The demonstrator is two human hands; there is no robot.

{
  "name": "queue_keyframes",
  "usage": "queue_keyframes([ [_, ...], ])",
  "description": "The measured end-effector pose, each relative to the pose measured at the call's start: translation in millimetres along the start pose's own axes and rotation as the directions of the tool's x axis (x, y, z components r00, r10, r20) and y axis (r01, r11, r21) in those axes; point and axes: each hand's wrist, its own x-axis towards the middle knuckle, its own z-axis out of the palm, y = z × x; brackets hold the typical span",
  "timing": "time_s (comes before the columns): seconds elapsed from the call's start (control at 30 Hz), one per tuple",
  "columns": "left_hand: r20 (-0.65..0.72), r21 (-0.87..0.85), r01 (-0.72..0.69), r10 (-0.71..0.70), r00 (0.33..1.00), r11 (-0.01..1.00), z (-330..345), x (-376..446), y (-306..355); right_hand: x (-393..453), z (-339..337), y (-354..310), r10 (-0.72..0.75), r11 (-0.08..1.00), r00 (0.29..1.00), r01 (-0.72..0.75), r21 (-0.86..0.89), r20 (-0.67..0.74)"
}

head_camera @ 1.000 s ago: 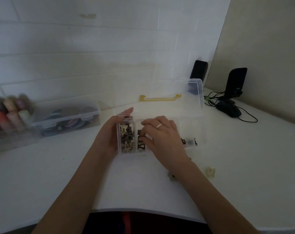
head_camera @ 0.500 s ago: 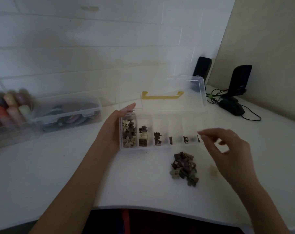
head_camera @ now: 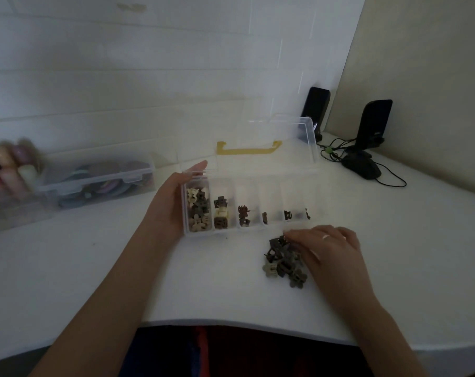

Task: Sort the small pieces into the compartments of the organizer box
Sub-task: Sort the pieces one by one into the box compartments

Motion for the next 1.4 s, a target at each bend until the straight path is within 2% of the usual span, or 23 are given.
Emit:
queue_keyframes([
  [0.13,0.009,0.001,-0.008,0.008,1.0,1.0,-1,0,0,2,5,1,0.002,1.0,0.997,-0.004,0.027,0.077],
  [0.27,0.014,-0.006,0.002,-0.002,1.0,1.0,1,-2,2,4,4,2,0.021,0.987,0.999,-0.027,0.158,0.038],
  [0.37,0.0,-0.014,0.013,-0.013,1.0,1.0,2,-3,2,3,-1,0,0.033,0.939,0.999,-0.019,0.344,-0.034],
  [0.5,0.003,-0.022,0.016,-0.016,1.0,1.0,1,-1,2,2,-7,3,0.107,0.853,0.993,-0.063,0.518,-0.054],
  [0.63,0.031,-0.035,0.017,-0.016,0.999,0.999,-1,0,1,1,-9,3,0.175,0.791,0.984,-0.134,0.597,-0.011],
  [0.7,0.048,-0.031,0.015,-0.014,0.999,0.999,-2,0,2,0,-11,2,0.206,0.773,0.978,-0.142,0.619,-0.034],
  [0.83,0.077,-0.012,0.0,0.001,0.997,1.0,-4,0,2,-2,-16,-1,0.248,0.766,0.958,-0.102,0.635,-0.145],
  [1.03,0.1,0.004,-0.017,0.017,0.995,1.0,-8,-1,4,-3,-17,-2,0.246,0.782,0.955,-0.095,0.615,-0.164],
  [1.23,0.102,0.004,-0.016,0.015,0.995,1.0,-9,-2,2,-4,-15,-5,0.184,0.875,0.966,-0.077,0.478,-0.181],
  [1.4,0.159,0.002,0.025,-0.025,0.987,1.0,-11,0,2,7,-20,-20,0.076,0.888,0.972,0.036,0.459,-0.224],
])
